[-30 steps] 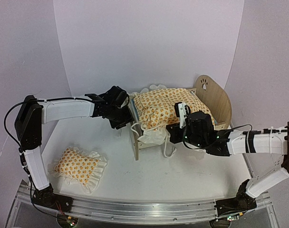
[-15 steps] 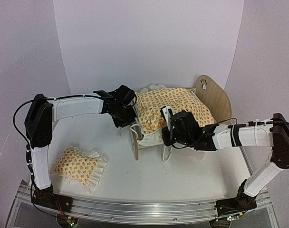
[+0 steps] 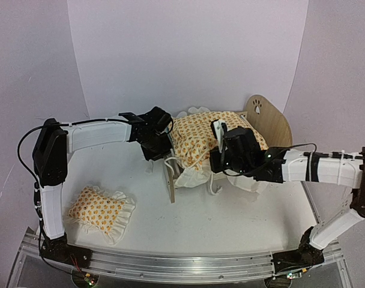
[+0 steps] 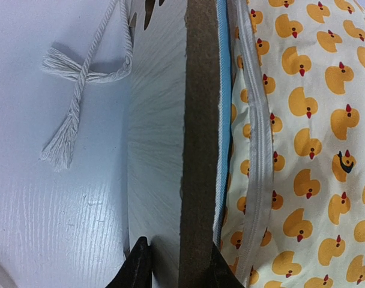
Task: Set up the pet bed
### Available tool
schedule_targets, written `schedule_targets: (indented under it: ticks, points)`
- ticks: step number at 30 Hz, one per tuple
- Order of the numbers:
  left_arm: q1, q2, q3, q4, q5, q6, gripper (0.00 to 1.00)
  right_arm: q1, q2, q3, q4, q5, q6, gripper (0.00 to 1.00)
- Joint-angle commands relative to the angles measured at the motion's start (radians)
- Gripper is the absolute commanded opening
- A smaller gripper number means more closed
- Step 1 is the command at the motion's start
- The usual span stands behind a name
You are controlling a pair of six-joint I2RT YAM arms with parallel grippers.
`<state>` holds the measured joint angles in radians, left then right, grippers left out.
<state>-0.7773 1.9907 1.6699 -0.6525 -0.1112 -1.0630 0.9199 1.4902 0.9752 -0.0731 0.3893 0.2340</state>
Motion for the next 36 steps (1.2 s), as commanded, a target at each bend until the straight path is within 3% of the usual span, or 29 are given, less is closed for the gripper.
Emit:
schedule_targets:
  ticks: [1,9,11,13,20,22,25,29,30,33,36]
  points:
    - [0.007,-0.051,0.012,-0.027,0.006,-0.036,0.00,-0.002,-0.131,0.070,0.064,0.111,0.052,0.00]
    - [0.009,-0.035,0.021,-0.024,0.021,-0.016,0.00,-0.002,-0.178,0.016,0.132,0.195,0.030,0.00]
    - [0.010,-0.035,0.018,-0.023,0.023,-0.017,0.00,-0.003,-0.184,-0.002,0.174,0.143,0.006,0.00]
    - [0.012,-0.030,0.020,-0.021,0.034,-0.016,0.00,-0.003,-0.159,0.003,0.196,0.062,-0.023,0.00]
    - [0.016,-0.043,0.027,-0.019,0.074,-0.025,0.00,-0.014,-0.084,-0.002,0.270,0.018,-0.118,0.00]
    - [0.016,-0.049,0.037,-0.019,0.093,-0.026,0.00,-0.019,-0.020,0.045,0.218,0.089,-0.125,0.00]
    - [0.018,-0.056,0.051,-0.019,0.137,-0.029,0.00,-0.020,0.050,0.100,0.111,0.165,-0.135,0.16]
    - [0.019,-0.065,0.070,-0.020,0.161,-0.028,0.00,-0.019,0.094,0.221,-0.195,0.067,-0.055,0.30]
    - [0.020,-0.069,0.076,-0.020,0.162,-0.024,0.00,-0.018,0.078,0.213,-0.235,0.032,-0.030,0.37]
    - [0.021,-0.076,0.093,-0.020,0.162,-0.008,0.00,-0.008,-0.038,0.114,-0.242,-0.122,0.009,0.65]
    - [0.021,-0.081,0.107,-0.021,0.164,0.002,0.00,0.035,-0.150,0.031,-0.206,-0.239,0.012,0.80]
